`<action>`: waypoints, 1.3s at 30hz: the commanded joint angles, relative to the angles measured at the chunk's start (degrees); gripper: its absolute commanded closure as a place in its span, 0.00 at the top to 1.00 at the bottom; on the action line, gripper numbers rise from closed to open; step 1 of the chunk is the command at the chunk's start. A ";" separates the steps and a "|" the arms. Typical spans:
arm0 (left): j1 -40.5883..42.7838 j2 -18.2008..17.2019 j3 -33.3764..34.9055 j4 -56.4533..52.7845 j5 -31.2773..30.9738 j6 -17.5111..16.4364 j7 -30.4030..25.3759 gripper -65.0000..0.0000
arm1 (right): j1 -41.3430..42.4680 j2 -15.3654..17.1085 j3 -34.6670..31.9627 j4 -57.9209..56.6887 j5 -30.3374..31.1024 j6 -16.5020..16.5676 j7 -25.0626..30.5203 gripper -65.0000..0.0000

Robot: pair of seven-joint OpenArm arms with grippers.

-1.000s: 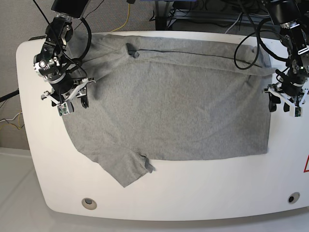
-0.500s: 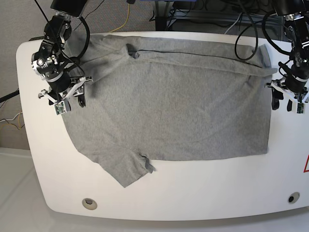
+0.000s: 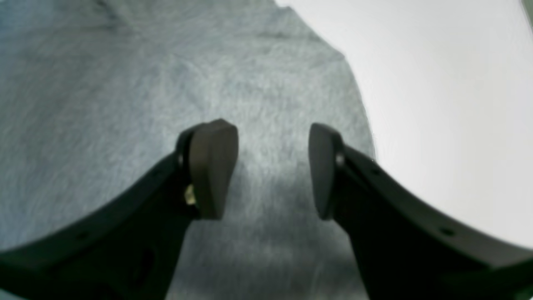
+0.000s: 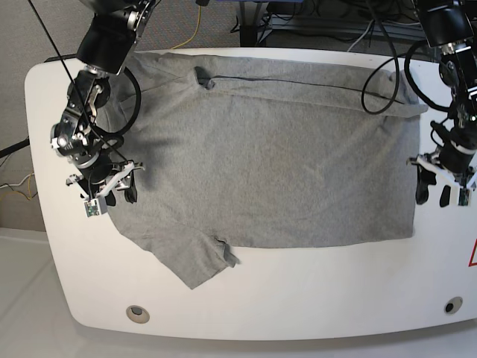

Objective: Fold the T-shirt properly
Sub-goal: 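Move both open grippers along the shirt's sides toward the hem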

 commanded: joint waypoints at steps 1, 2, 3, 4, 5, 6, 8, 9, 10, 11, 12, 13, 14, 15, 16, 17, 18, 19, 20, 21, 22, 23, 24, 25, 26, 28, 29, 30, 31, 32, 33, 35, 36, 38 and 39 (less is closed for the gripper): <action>-3.60 -1.33 0.53 -2.93 -0.01 0.57 -0.89 0.48 | 2.17 1.07 0.22 -2.26 0.66 0.52 1.17 0.46; -4.77 -1.37 0.91 -4.42 -0.02 0.56 -0.92 0.48 | 2.63 1.17 0.24 -3.19 0.66 0.57 1.20 0.46; -5.87 -1.40 1.22 -5.89 0.00 0.54 -0.96 0.47 | 3.01 1.27 0.19 -3.99 0.68 0.62 1.35 0.46; -6.96 -1.42 1.53 -7.36 0.01 0.51 -1.00 0.47 | 3.39 1.37 0.14 -4.79 0.69 0.68 1.50 0.46; -8.14 -1.44 1.82 -8.91 0.03 0.47 -1.09 0.47 | 3.77 1.43 0.05 -5.45 0.74 0.75 1.63 0.46; -9.32 -1.45 2.12 -10.45 0.04 0.44 -1.18 0.48 | 4.14 1.48 -0.03 -6.12 0.79 0.83 1.77 0.46; -14.52 -1.38 3.64 -17.78 0.47 0.46 -2.11 0.49 | 4.30 1.36 -0.80 -6.11 0.95 0.89 1.64 0.47; -15.65 -1.37 3.81 -19.31 0.58 0.41 -2.28 0.49 | 4.47 1.35 -1.01 -6.41 0.96 0.92 1.65 0.47; -16.77 -1.35 3.98 -20.84 0.68 0.37 -2.44 0.49 | 4.63 1.33 -1.23 -6.70 0.98 0.96 1.66 0.46; -17.89 -1.32 4.07 -22.54 0.78 0.32 -2.66 0.49 | 4.75 1.33 -1.44 -6.89 0.98 0.95 1.64 0.46; -19.02 -1.28 4.16 -24.25 0.88 0.28 -2.87 0.49 | 4.86 1.32 -1.65 -7.08 0.98 0.93 1.63 0.47; -20.05 -1.25 4.26 -25.87 1.04 0.20 -3.17 0.49 | 4.99 1.34 -1.82 -7.26 0.98 0.98 1.68 0.46; -21.09 -1.22 4.37 -27.49 1.20 0.12 -3.48 0.49 | 5.11 1.37 -2.00 -7.44 0.99 1.03 1.74 0.46; -23.91 -1.23 4.52 -32.21 1.98 0.21 -4.35 0.49 | 5.92 1.41 -2.33 -7.64 0.58 1.07 1.53 0.47; -26.73 -1.25 4.68 -36.94 2.76 0.29 -5.23 0.48 | 6.73 1.45 -2.66 -7.83 0.18 1.10 1.33 0.47; -27.41 -1.24 4.63 -38.14 3.06 0.28 -5.67 0.48 | 7.00 1.46 -2.80 -8.14 0.08 1.11 1.38 0.47; -28.09 -1.22 4.57 -39.34 3.37 0.27 -6.11 0.48 | 7.26 1.47 -2.93 -8.45 -0.03 1.12 1.43 0.47; -28.66 -1.18 4.53 -40.36 3.66 0.24 -6.65 0.48 | 7.61 1.56 -3.04 -8.78 -0.08 1.15 1.47 0.47; -29.23 -1.13 4.49 -41.38 3.96 0.21 -7.19 0.48 | 7.96 1.64 -3.15 -9.10 -0.13 1.18 1.52 0.47; -29.67 -1.12 4.51 -42.24 4.28 0.21 -7.61 0.48 | 8.34 1.71 -3.21 -9.57 -0.13 1.22 1.59 0.47; -30.12 -1.11 4.52 -43.11 4.60 0.21 -8.03 0.48 | 8.73 1.78 -3.27 -10.04 -0.13 1.26 1.66 0.47; -30.51 -1.18 4.65 -44.03 4.87 0.19 -8.58 0.48 | 9.26 1.84 -3.26 -10.45 -0.09 1.23 1.71 0.47; -30.90 -1.26 4.77 -44.96 5.15 0.17 -9.13 0.47 | 9.79 1.90 -3.25 -10.86 -0.06 1.21 1.76 0.47; -31.24 -1.35 4.86 -45.72 5.36 0.12 -9.71 0.48 | 10.40 1.99 -3.21 -11.41 -0.01 1.15 1.82 0.47; -31.58 -1.44 4.95 -46.47 5.57 0.08 -10.29 0.48 | 11.01 2.08 -3.18 -11.96 0.03 1.09 1.88 0.47; -32.72 -1.91 5.33 -48.09 6.16 0.29 -11.49 0.49 | 13.62 2.23 -2.61 -14.65 0.43 0.55 1.86 0.47; -32.93 -2.04 5.41 -48.92 6.21 0.30 -12.03 0.49 | 14.30 2.36 -2.56 -15.52 0.47 0.55 1.88 0.47; -33.13 -2.17 5.48 -49.75 6.26 0.30 -12.57 0.49 | 14.99 2.49 -2.52 -16.38 0.50 0.54 1.91 0.47; -33.34 -2.29 5.58 -50.52 6.35 0.29 -13.06 0.49 | 15.76 2.63 -2.48 -17.32 0.53 0.49 2.04 0.47; -33.55 -2.41 5.67 -51.28 6.44 0.28 -13.54 0.49 | 16.54 2.76 -2.44 -18.27 0.57 0.43 2.16 0.47; -33.68 -2.48 5.76 -51.93 6.49 0.25 -13.90 0.49 | 17.17 2.90 -2.47 -19.27 0.60 0.41 2.31 0.47; -34.14 -2.49 6.07 -54.46 6.75 0.16 -14.94 0.49 | 19.52 3.53 -2.60 -23.93 -0.07 0.08 3.76 0.47; -34.47 -2.44 6.29 -56.34 6.97 0.09 -15.62 0.49 | 21.24 4.03 -2.70 -27.59 -0.78 -0.22 5.05 0.47; -34.67 -2.43 6.19 -57.26 7.23 0.05 -15.92 0.49 | 22.02 4.23 -2.66 -29.51 -0.99 -0.35 6.18 0.47; -34.73 -2.42 6.10 -57.59 7.34 0.03 -16.07 0.49 | 22.39 4.37 -2.66 -30.44 -1.14 -0.32 6.82 0.47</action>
